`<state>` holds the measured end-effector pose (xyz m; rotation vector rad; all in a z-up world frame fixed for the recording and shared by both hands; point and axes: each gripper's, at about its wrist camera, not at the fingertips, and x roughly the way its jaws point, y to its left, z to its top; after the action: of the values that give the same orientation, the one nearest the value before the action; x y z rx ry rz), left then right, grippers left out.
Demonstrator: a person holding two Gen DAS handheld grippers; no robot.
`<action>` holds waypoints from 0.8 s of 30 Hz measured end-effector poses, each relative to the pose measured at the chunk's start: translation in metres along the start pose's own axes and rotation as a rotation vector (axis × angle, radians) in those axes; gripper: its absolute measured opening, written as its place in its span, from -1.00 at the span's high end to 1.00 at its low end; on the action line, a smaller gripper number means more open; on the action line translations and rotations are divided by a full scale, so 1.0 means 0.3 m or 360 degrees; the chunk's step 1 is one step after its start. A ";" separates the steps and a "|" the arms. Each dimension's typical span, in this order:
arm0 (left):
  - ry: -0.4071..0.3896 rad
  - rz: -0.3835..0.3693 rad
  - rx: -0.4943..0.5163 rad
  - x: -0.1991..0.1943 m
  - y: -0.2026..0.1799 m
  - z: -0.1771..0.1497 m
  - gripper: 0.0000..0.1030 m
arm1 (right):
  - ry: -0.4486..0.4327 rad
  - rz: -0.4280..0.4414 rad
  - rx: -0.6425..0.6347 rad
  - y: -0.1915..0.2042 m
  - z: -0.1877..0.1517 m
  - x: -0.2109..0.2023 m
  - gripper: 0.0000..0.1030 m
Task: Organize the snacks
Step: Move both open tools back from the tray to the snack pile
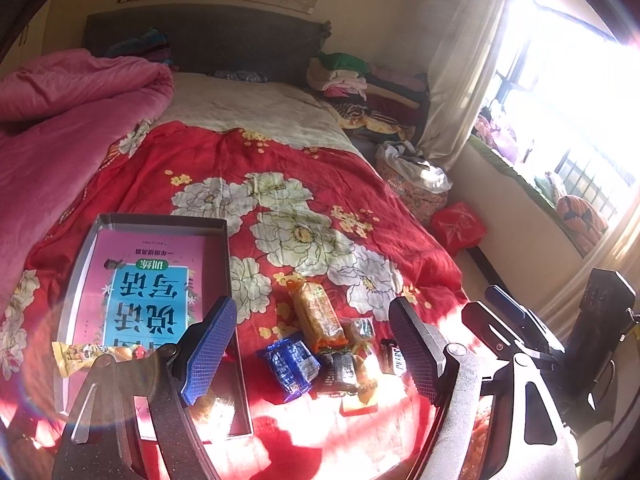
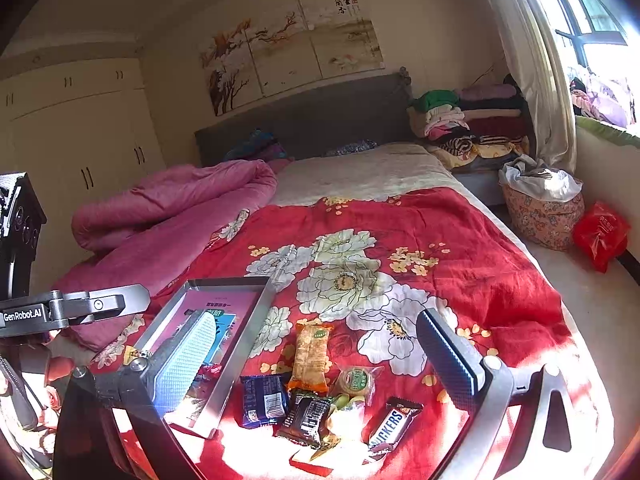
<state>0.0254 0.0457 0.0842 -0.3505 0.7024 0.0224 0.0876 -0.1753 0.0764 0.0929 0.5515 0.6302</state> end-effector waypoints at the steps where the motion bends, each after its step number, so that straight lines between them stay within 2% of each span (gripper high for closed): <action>1: 0.0001 0.0003 0.0006 0.003 -0.004 0.000 -0.55 | -0.0002 -0.0005 0.0014 -0.014 0.001 -0.003 -0.97; 13: 0.0094 0.0016 0.0015 0.115 -0.007 -0.016 -0.55 | 0.0034 -0.0143 0.0229 -0.225 -0.012 -0.010 -0.97; 24: 0.0192 -0.0006 0.0017 0.194 -0.006 -0.051 -0.55 | 0.0215 -0.0157 0.0249 -0.244 -0.053 0.071 -0.97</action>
<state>0.0607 0.0336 0.0369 -0.3453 0.8212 -0.0063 0.1326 -0.2236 0.0350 0.1702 0.7318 0.4986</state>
